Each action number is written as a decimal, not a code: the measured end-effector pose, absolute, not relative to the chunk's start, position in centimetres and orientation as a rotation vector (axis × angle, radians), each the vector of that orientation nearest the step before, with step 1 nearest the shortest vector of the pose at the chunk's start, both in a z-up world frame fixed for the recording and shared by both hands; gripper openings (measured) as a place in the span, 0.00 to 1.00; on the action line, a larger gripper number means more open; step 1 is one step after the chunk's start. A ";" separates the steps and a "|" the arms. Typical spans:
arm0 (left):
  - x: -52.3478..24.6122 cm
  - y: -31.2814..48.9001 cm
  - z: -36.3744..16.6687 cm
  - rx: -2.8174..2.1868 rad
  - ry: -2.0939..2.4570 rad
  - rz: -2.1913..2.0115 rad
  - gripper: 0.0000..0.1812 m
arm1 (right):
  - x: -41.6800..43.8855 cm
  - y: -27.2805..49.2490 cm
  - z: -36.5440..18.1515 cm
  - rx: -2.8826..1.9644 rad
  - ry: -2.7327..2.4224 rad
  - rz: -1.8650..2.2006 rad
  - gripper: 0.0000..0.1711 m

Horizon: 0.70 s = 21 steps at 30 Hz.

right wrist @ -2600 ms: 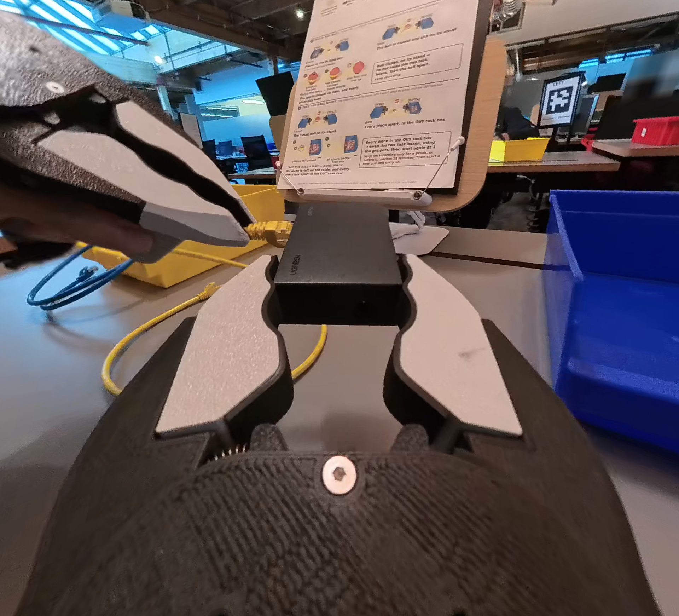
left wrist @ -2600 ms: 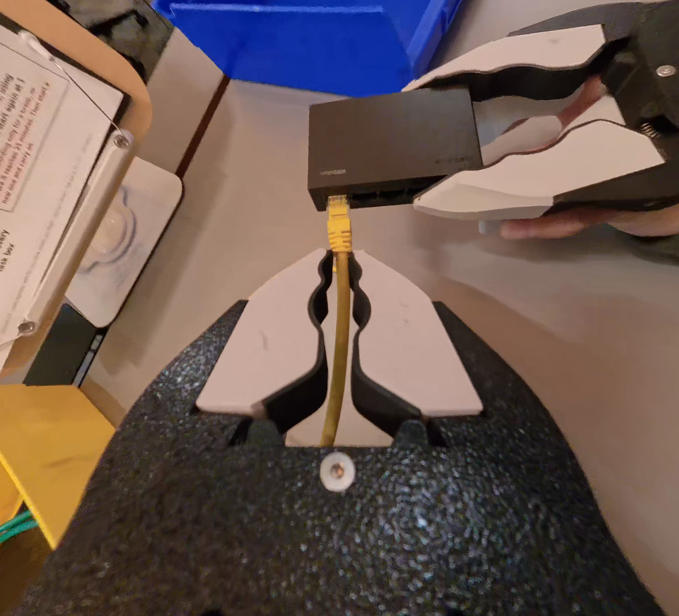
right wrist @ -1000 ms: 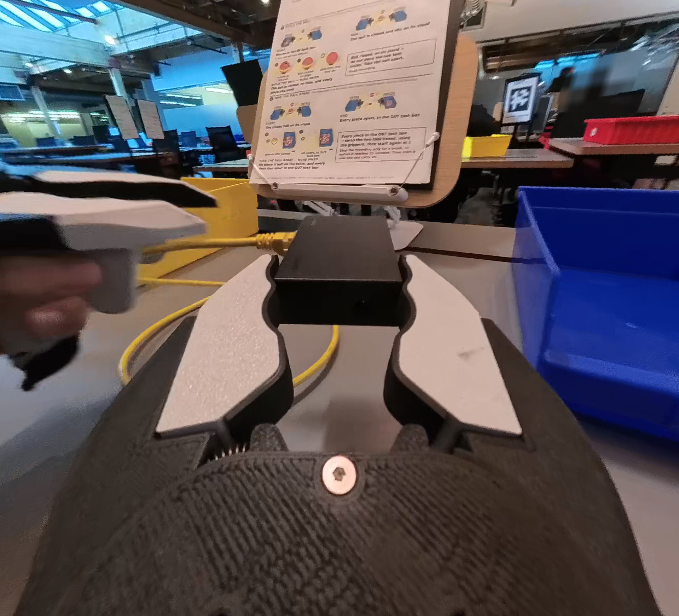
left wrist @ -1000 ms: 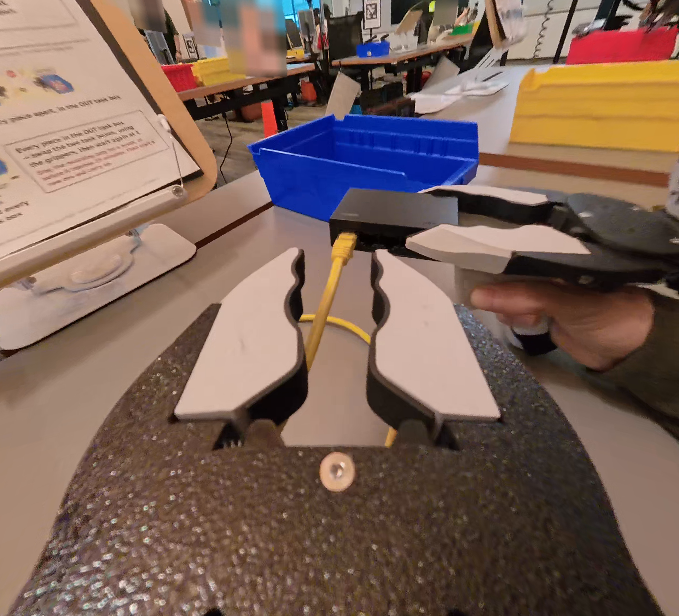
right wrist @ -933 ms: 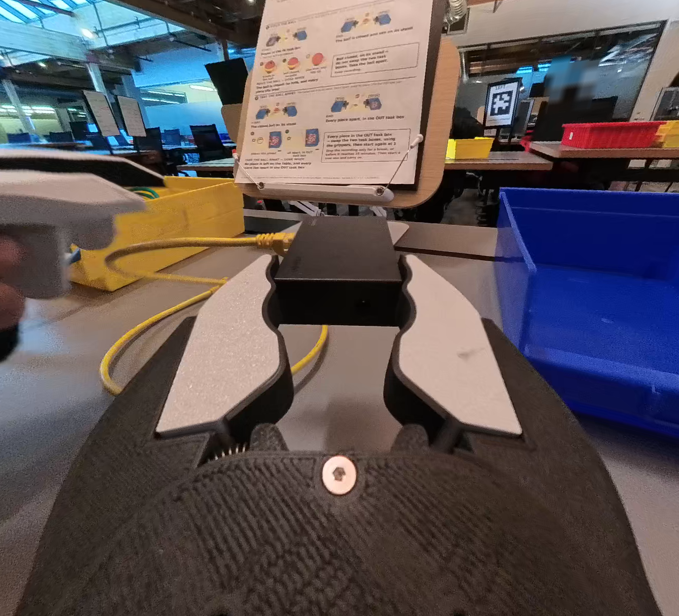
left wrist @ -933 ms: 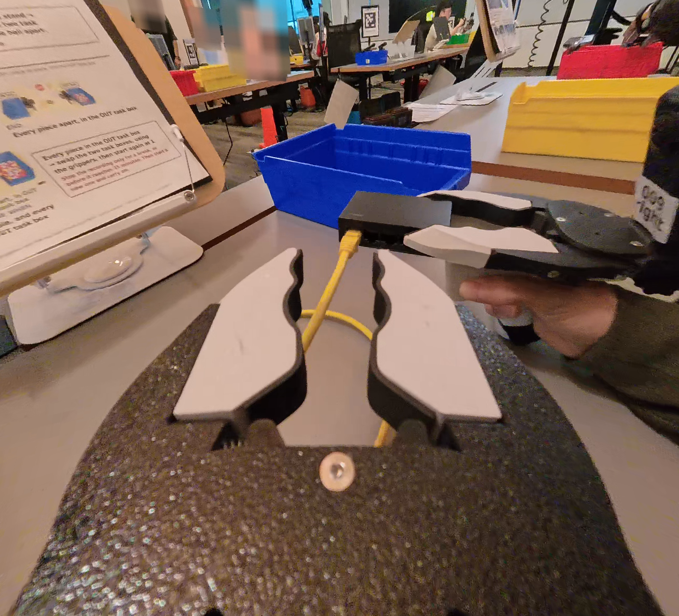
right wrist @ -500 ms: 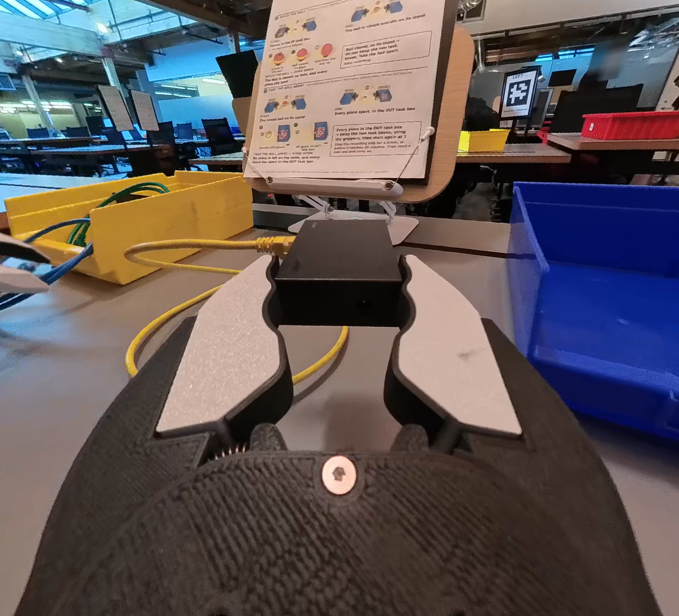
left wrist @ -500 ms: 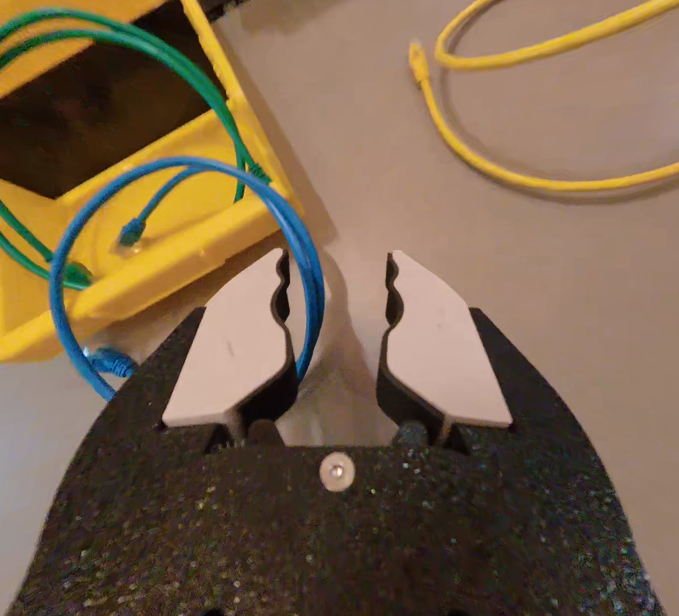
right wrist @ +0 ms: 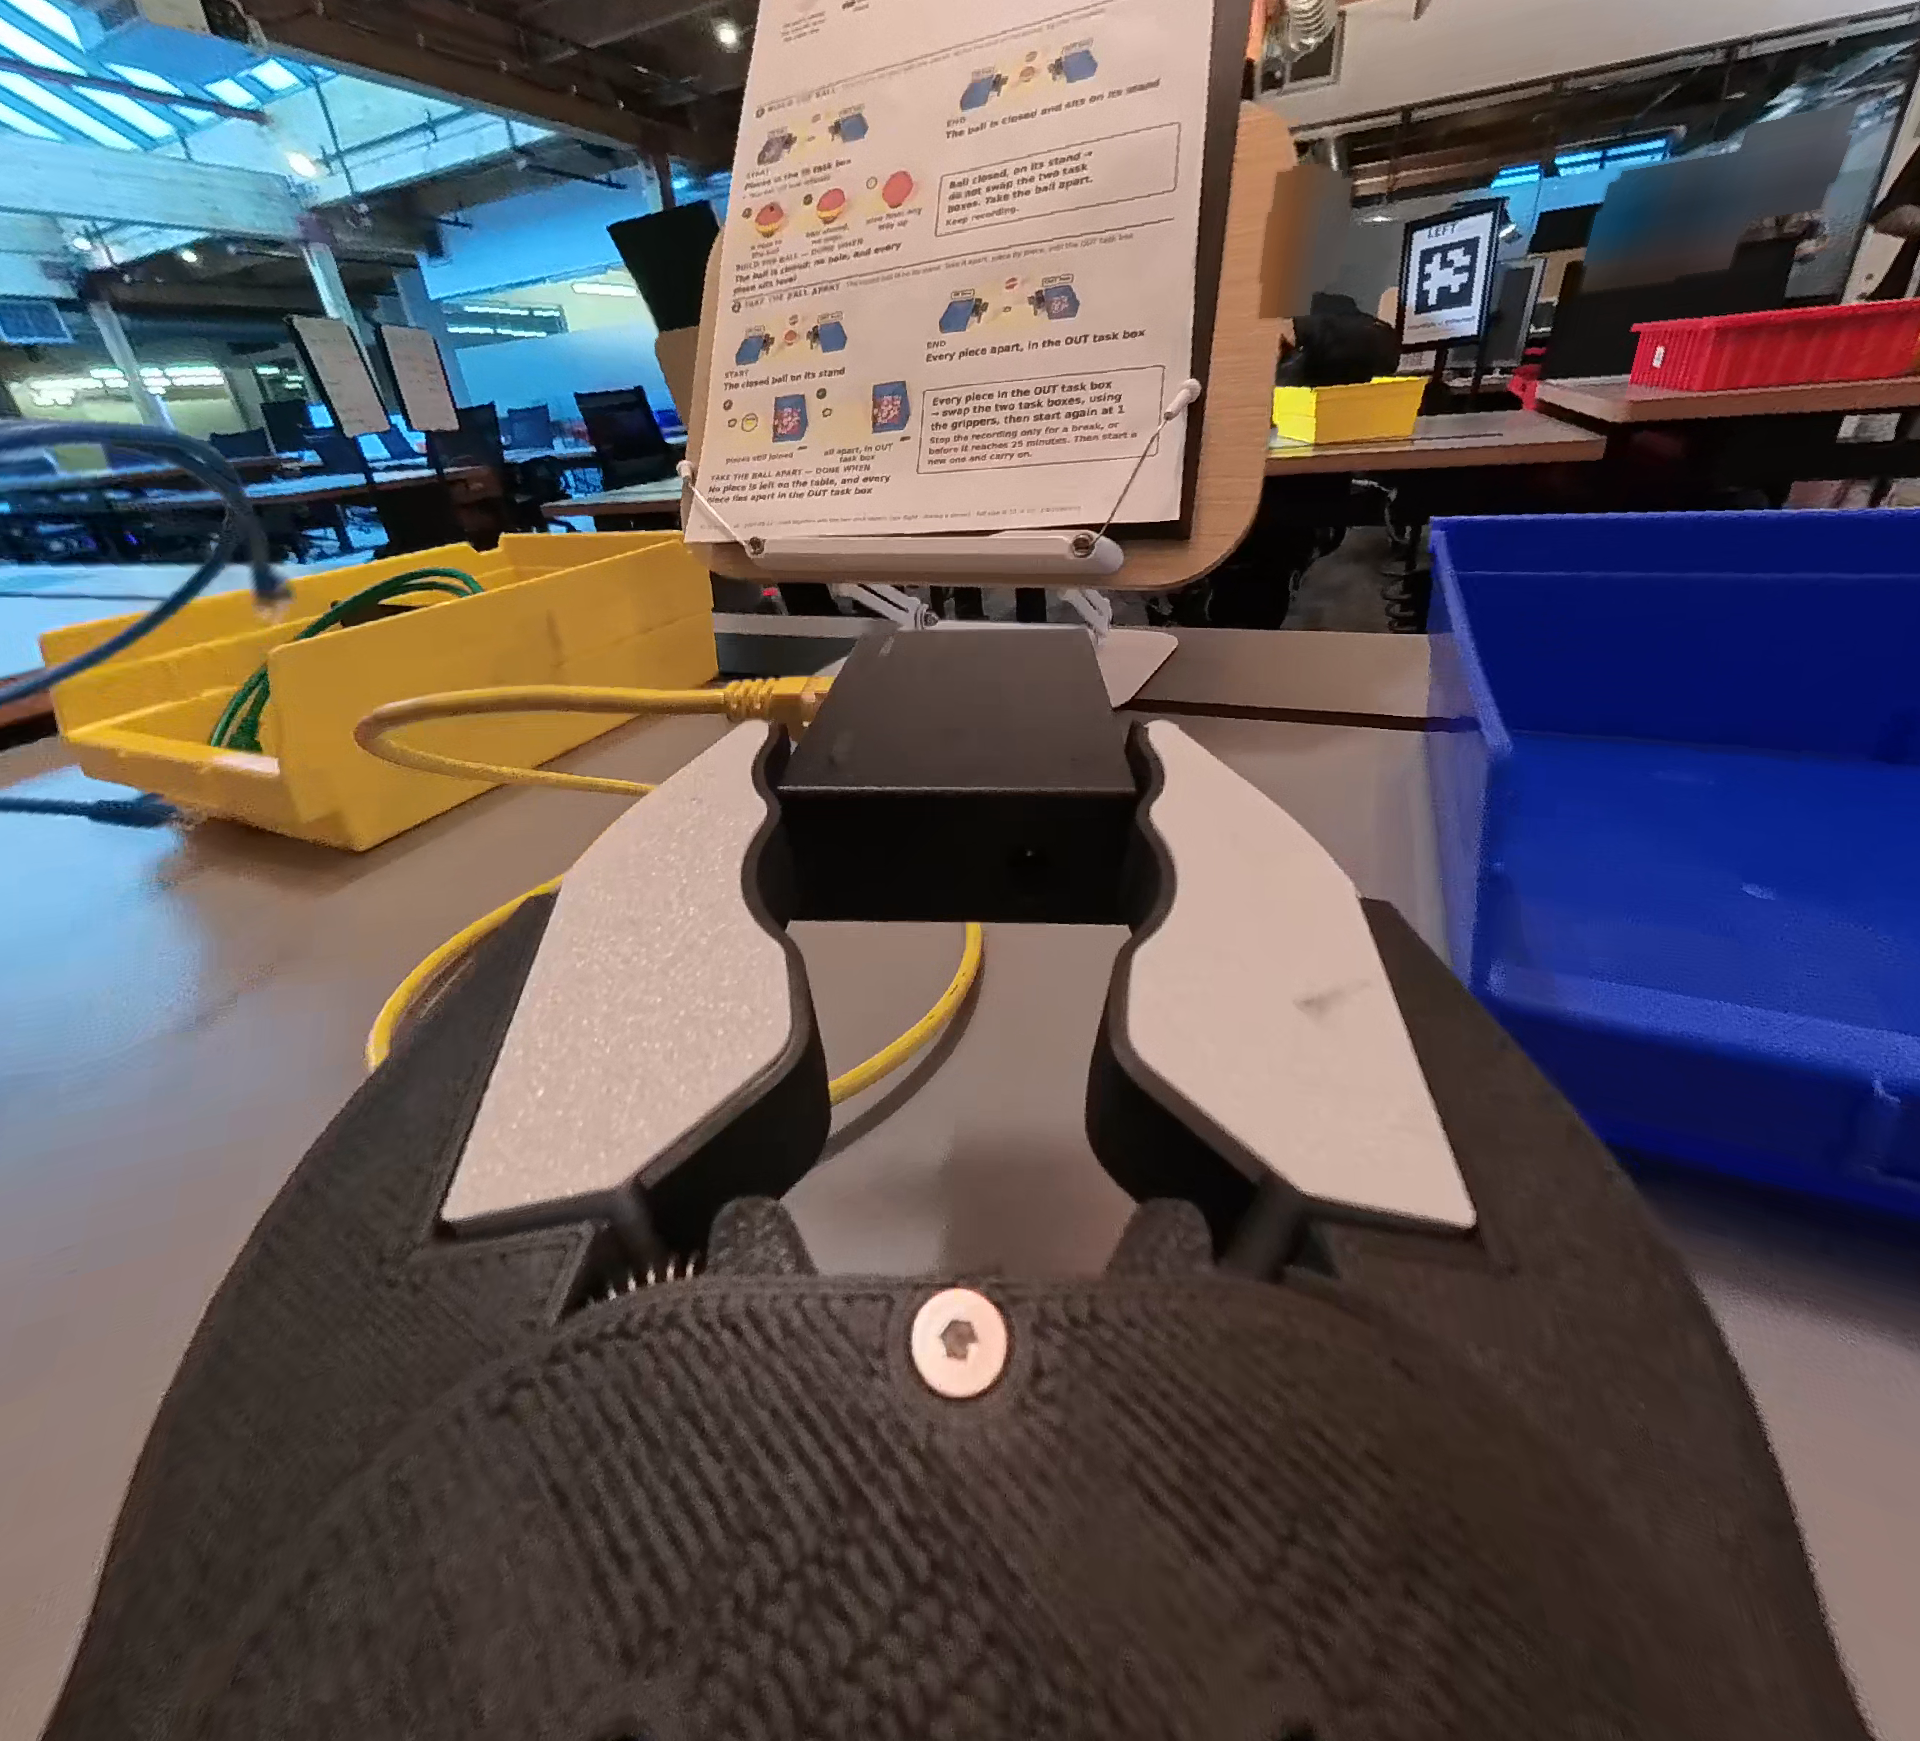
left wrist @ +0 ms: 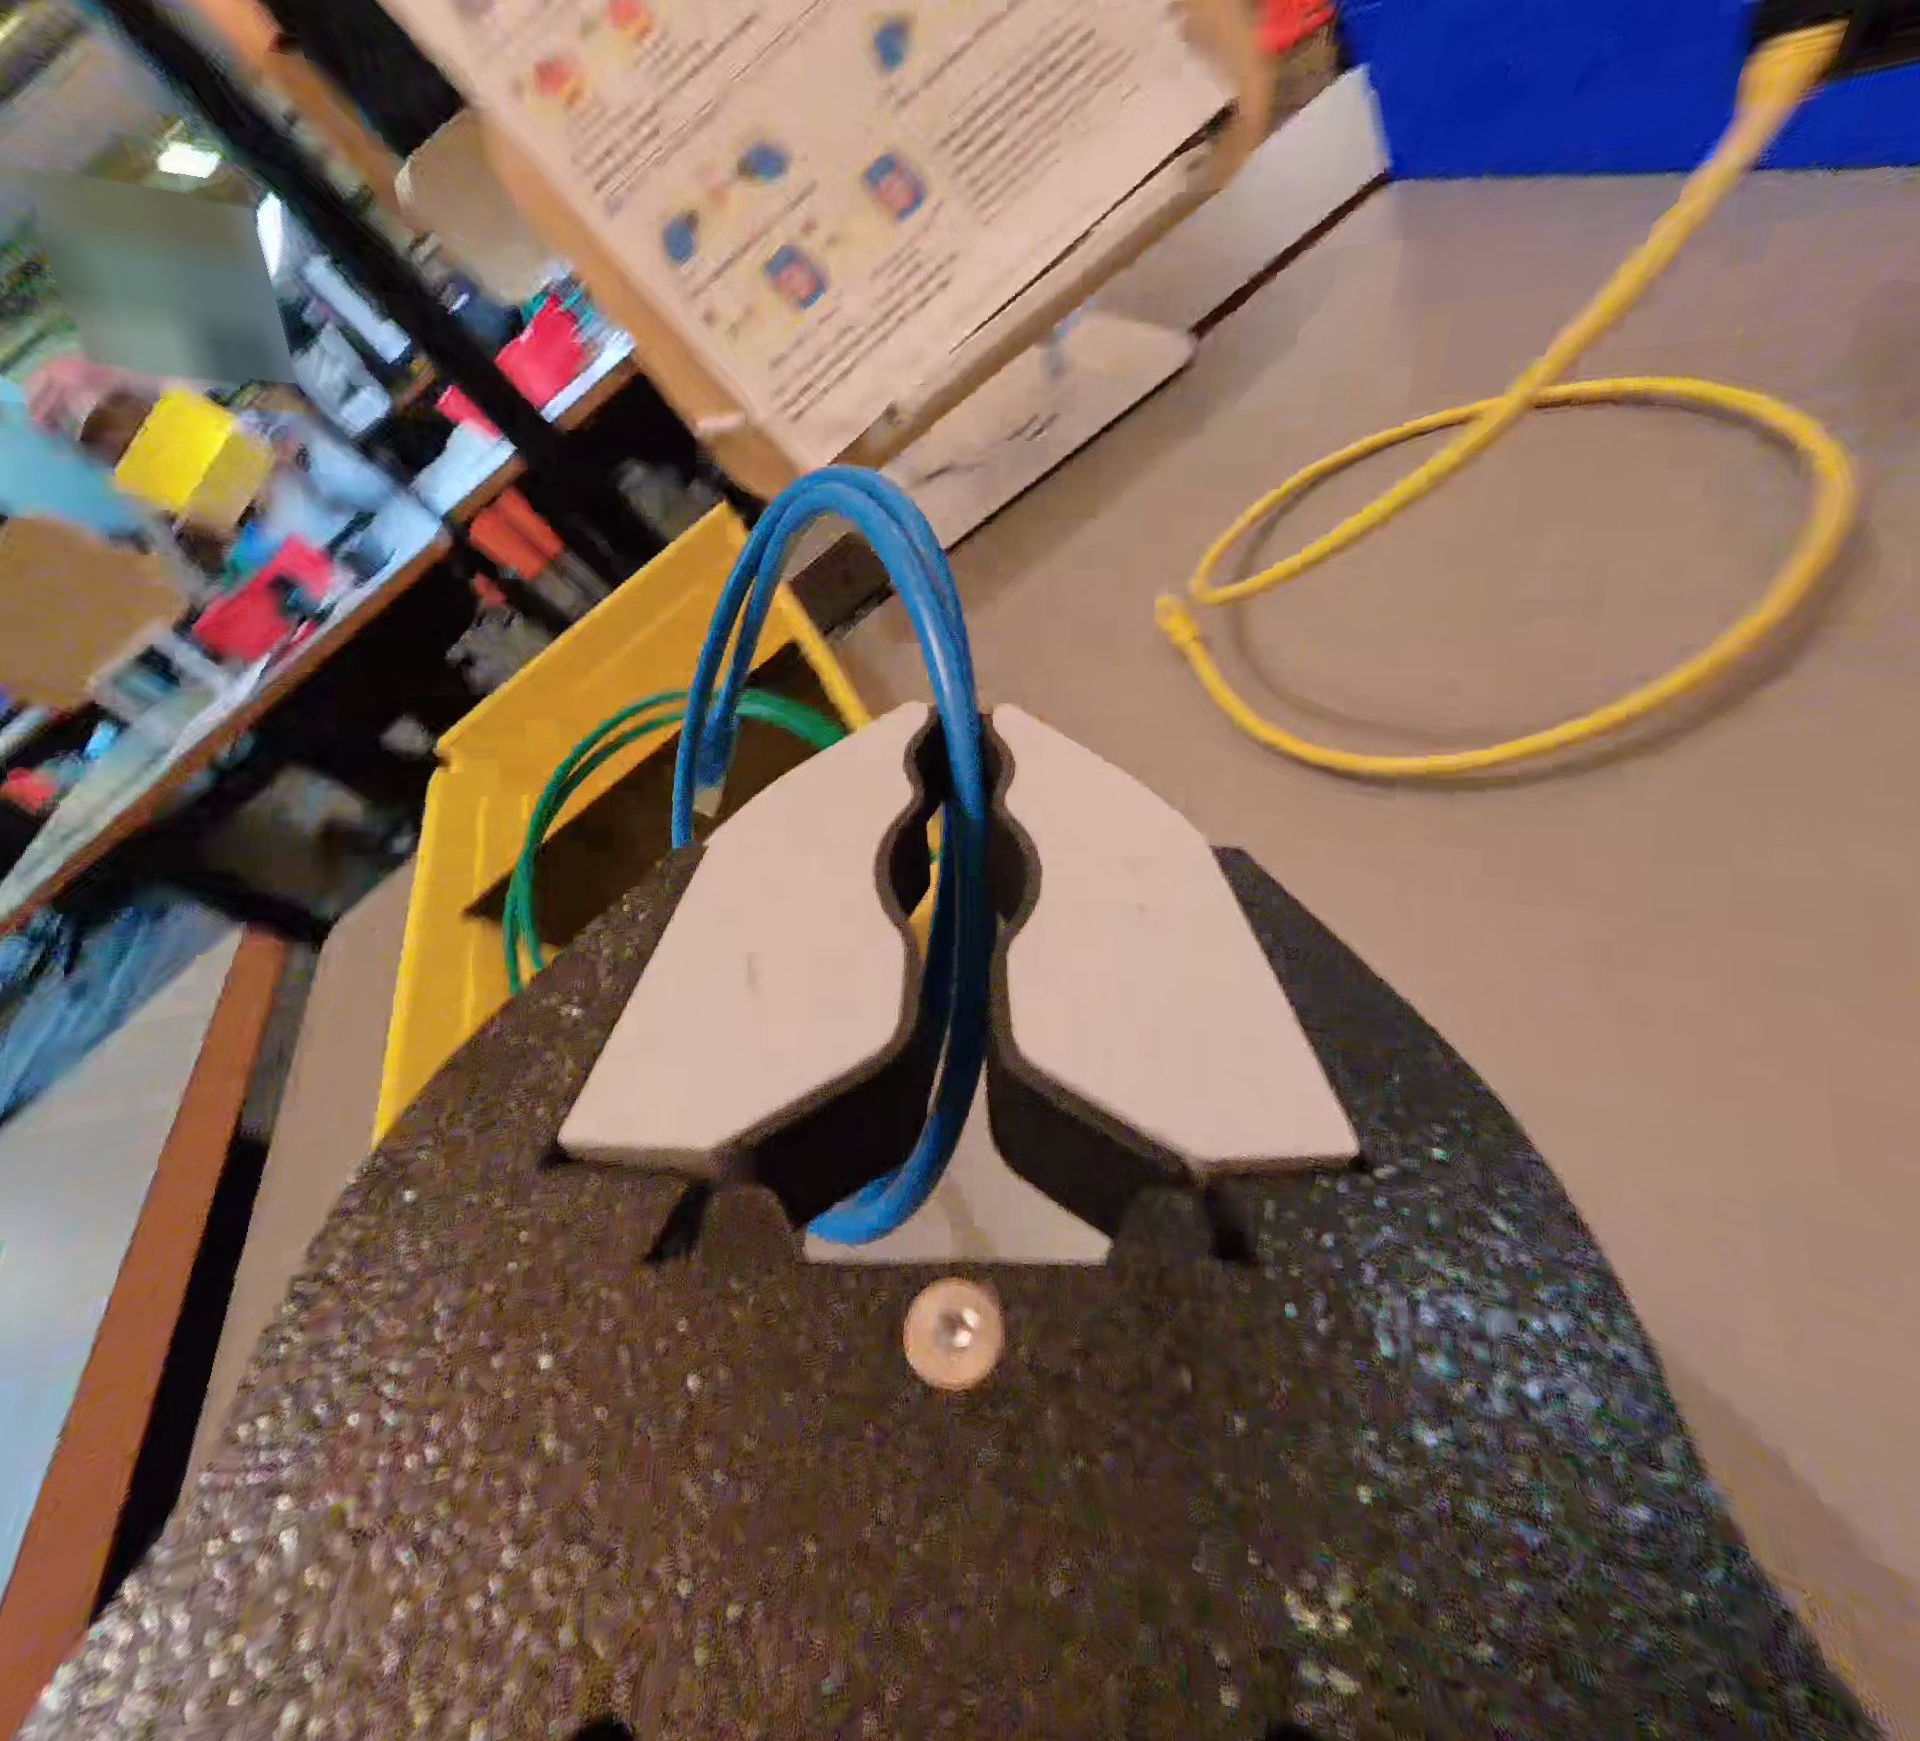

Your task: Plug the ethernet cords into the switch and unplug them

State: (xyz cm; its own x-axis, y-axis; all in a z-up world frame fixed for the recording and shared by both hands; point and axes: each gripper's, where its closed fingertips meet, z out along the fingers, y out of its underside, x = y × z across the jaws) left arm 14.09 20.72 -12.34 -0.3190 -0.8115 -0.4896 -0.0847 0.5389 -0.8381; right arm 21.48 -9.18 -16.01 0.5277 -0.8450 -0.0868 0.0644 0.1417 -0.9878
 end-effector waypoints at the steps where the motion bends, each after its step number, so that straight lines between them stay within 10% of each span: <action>1: 12.8 18.8 -12.1 -0.624 1.819 -0.932 0.03 | 21.6 -9.5 -15.9 -1.251 0.786 -0.774 0.36; 13: 1.7 12.7 -24.2 -0.040 2.513 -1.014 0.03 | 22.3 -13.0 -15.8 -1.184 0.858 -0.801 0.36; 21: 0.5 13.7 -21.8 -0.420 2.610 -1.380 0.18 | 22.2 -12.3 -15.9 -1.230 0.825 -0.817 0.36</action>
State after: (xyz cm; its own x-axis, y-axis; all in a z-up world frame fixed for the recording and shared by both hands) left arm 0.45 13.69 -21.84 -0.9478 -0.3187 -0.0096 -0.1714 0.5348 -0.8274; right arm 22.20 -12.26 -15.88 0.4720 -0.8769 -0.0905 0.0819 0.1458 -0.9859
